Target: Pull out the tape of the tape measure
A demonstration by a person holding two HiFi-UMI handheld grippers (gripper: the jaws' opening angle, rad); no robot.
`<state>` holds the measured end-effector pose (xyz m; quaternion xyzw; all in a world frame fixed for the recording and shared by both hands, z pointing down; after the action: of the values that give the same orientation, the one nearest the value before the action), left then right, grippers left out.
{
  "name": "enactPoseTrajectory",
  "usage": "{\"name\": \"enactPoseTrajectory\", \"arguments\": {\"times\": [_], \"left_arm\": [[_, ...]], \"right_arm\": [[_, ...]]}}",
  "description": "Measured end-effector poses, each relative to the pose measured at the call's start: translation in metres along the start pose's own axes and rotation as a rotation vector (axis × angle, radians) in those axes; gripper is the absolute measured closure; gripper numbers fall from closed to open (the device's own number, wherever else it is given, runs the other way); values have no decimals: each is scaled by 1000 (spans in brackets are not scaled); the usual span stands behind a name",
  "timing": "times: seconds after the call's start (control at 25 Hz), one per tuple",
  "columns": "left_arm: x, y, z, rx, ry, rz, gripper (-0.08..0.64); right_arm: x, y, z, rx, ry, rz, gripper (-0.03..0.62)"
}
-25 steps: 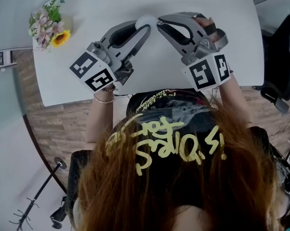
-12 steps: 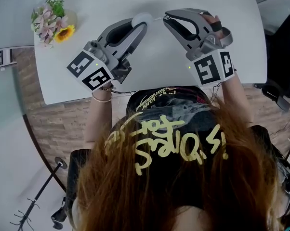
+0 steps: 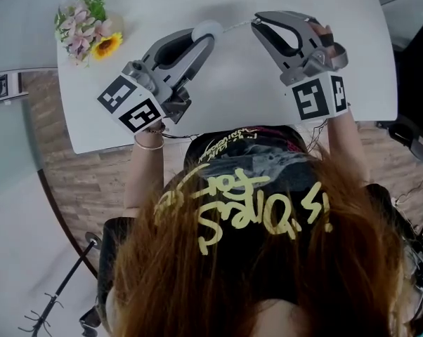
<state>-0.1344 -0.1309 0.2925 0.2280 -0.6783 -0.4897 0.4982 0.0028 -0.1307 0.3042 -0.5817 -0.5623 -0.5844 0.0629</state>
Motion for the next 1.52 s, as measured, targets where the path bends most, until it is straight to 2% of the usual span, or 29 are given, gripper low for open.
{"name": "enactPoseTrajectory", "arguments": {"times": [0.48,1.52], "left_arm": [[10,-6,20,17,12,0,500],[5,-3,33,78,0,-47,499]], "right_arm": [[-9,6,-1,66,68,-11,531],[-8,28,18,127,112,-20,531]]}}
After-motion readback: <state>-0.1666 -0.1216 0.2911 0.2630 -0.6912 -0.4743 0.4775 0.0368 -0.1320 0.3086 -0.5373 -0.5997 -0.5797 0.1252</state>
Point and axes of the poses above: the fingertips, and each gripper's own axes: z backward along the fingers, x to its left, y out of its underside, the point moved 4 cm from there along z, backward along the fingers, and after that the axes turned 4 degrees about z, right-handed, at the moved point
